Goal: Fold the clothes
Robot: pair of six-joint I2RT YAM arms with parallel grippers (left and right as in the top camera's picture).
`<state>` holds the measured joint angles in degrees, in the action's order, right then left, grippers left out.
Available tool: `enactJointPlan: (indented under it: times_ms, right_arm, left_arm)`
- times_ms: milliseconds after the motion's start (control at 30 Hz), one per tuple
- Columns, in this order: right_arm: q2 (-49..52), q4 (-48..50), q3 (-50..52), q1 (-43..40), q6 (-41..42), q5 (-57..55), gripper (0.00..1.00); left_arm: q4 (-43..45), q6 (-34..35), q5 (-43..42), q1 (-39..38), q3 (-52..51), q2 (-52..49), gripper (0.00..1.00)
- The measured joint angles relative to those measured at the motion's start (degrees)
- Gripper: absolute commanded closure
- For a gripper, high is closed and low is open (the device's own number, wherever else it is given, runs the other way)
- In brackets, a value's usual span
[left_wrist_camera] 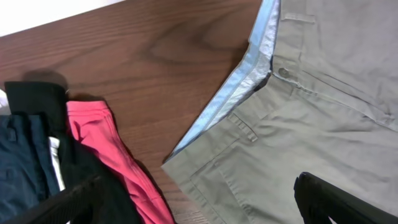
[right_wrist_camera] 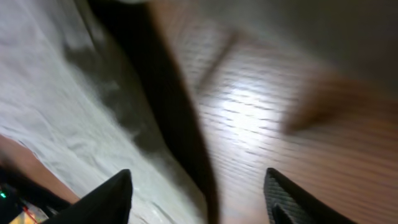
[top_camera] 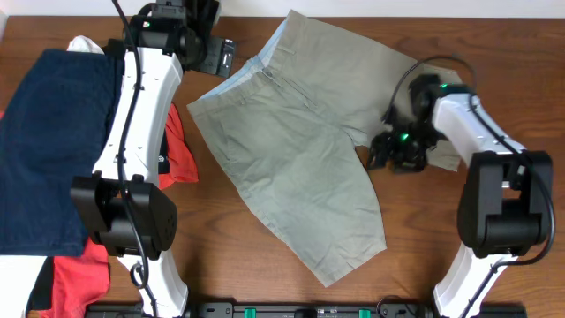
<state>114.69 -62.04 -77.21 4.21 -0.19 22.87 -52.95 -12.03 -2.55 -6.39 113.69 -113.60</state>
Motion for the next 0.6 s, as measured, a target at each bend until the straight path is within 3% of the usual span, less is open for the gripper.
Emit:
enactJointPlan:
  times_ms: [133,300,433,600]
  right_arm:
    - [0.00,2.47,3.41,2.64,-0.24,0.55,0.57]
    - [-0.11,5.16,7.23,5.01,0.92,1.33,0.89]
    - [-0.35,6.27,8.00,5.05,2.99,0.37,0.99]
    - [-1.51,7.21,7.58,2.36,4.48,-4.76,0.99]
  left_arm:
    - [-0.26,0.02,0.00,-0.02,0.00,0.00,0.02]
    - [-0.42,0.00,0.00,-0.02,0.00,0.00,0.02]
    - [-0.44,0.00,-0.02,-0.02,0.00,0.00,0.02]
    - [-0.68,0.02,-0.02,-0.02,0.00,0.00,0.02]
